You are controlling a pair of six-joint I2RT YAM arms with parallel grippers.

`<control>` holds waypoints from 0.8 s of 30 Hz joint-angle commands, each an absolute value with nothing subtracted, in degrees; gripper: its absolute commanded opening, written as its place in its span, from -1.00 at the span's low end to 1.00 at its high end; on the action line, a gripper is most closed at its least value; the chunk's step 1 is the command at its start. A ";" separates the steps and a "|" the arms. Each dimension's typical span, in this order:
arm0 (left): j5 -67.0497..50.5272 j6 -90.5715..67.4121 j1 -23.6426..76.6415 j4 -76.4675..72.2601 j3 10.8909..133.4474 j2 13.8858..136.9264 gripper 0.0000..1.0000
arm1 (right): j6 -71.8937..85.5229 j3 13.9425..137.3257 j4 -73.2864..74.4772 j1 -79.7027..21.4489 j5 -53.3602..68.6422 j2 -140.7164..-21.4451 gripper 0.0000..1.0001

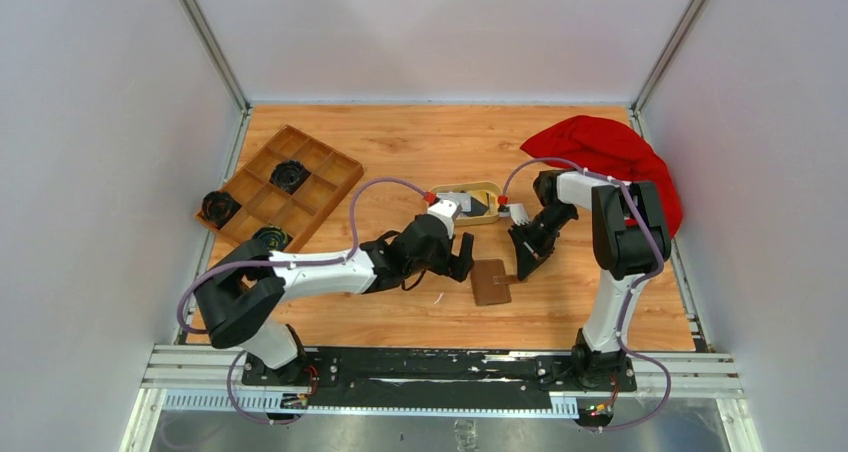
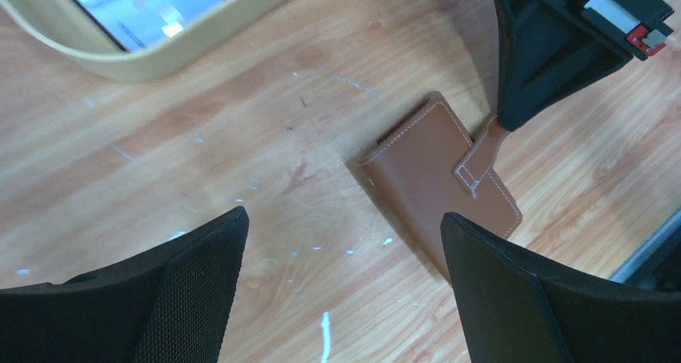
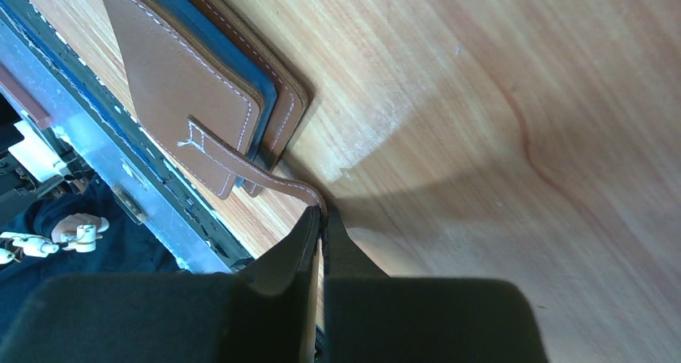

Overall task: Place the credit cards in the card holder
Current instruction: Close the card holder at the center of the board.

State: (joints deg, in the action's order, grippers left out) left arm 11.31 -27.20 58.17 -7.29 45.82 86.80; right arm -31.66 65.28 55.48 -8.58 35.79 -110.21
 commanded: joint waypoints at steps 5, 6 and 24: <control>2.91 -44.46 57.74 -12.00 44.38 93.10 0.82 | -31.54 64.52 53.58 -9.50 29.67 -111.47 -1.00; 2.44 -45.87 57.74 -12.15 44.43 93.99 0.82 | -31.51 64.51 53.51 -9.69 29.25 -111.57 -1.00; -4.66 -59.10 57.70 -24.46 42.48 104.57 0.46 | -30.63 64.07 52.45 -11.33 25.16 -112.72 -1.00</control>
State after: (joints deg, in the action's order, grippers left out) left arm -2.85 -56.42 57.58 -22.85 44.53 101.45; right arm -29.56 65.30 56.03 -10.17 32.45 -110.21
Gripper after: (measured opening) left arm 0.754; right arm 0.019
